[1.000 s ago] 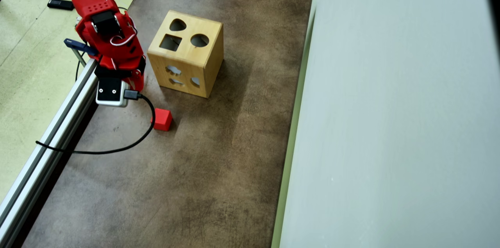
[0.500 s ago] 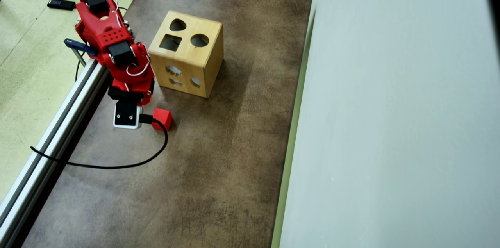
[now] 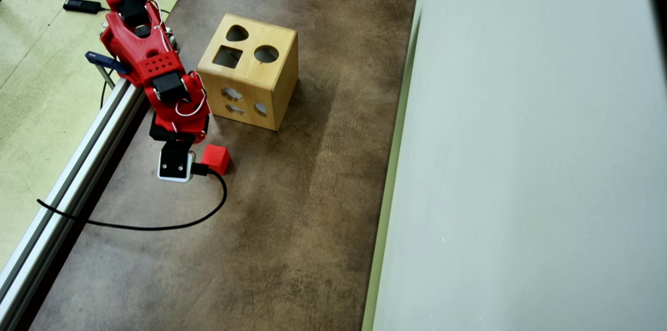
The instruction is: Pick and place the red cube on the square hole
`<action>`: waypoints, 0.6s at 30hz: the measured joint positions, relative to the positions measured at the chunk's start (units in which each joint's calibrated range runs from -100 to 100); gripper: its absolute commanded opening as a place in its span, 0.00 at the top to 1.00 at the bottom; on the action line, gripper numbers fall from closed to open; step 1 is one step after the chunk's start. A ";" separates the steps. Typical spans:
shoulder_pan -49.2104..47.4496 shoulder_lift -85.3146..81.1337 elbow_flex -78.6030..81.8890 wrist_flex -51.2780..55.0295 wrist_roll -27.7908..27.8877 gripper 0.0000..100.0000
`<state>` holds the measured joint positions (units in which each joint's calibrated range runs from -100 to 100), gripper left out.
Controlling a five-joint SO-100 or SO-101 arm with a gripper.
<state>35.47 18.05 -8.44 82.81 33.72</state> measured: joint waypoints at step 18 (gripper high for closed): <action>0.00 0.00 0.00 0.00 0.00 0.55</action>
<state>35.47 18.05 -8.44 82.81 33.72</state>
